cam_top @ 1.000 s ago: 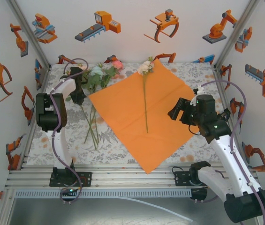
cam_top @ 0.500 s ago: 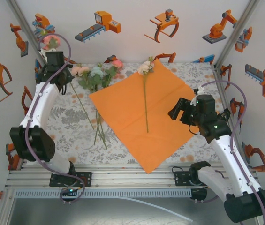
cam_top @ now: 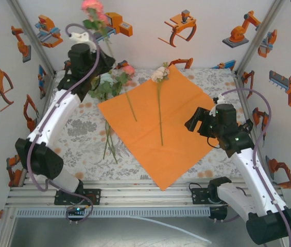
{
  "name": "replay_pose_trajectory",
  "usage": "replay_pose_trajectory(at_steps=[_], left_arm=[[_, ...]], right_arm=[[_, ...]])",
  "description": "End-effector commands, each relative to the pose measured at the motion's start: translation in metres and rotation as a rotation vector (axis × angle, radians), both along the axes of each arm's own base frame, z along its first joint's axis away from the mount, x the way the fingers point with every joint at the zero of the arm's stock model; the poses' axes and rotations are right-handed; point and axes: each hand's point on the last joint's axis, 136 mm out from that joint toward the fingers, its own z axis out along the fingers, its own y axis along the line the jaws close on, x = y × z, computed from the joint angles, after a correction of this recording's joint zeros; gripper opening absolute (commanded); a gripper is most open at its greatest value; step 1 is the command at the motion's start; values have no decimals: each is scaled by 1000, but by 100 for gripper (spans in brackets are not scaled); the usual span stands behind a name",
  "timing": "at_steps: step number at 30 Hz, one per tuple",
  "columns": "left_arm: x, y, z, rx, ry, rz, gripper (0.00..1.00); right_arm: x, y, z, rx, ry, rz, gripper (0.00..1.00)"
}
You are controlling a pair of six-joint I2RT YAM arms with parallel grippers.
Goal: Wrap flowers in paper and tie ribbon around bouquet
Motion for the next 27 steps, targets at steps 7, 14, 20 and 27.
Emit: replay_pose_trajectory(at_steps=[7,14,20,27], left_arm=[[43,-105,-57,-139,104,-199,0],[57,-155,-155,-62,285,-276,0],[68,-166,-220,-68,396,-258,0],[72,-173,-277,-35,487,-265,0]], right_arm=[[-13,-7,2,-7,-15,-26,76],[-13,-7,-3,-8,-1,-25,76],[-14,-7,-5,-10,5,-24,76],[-15,-8,-6,-12,8,-25,76]])
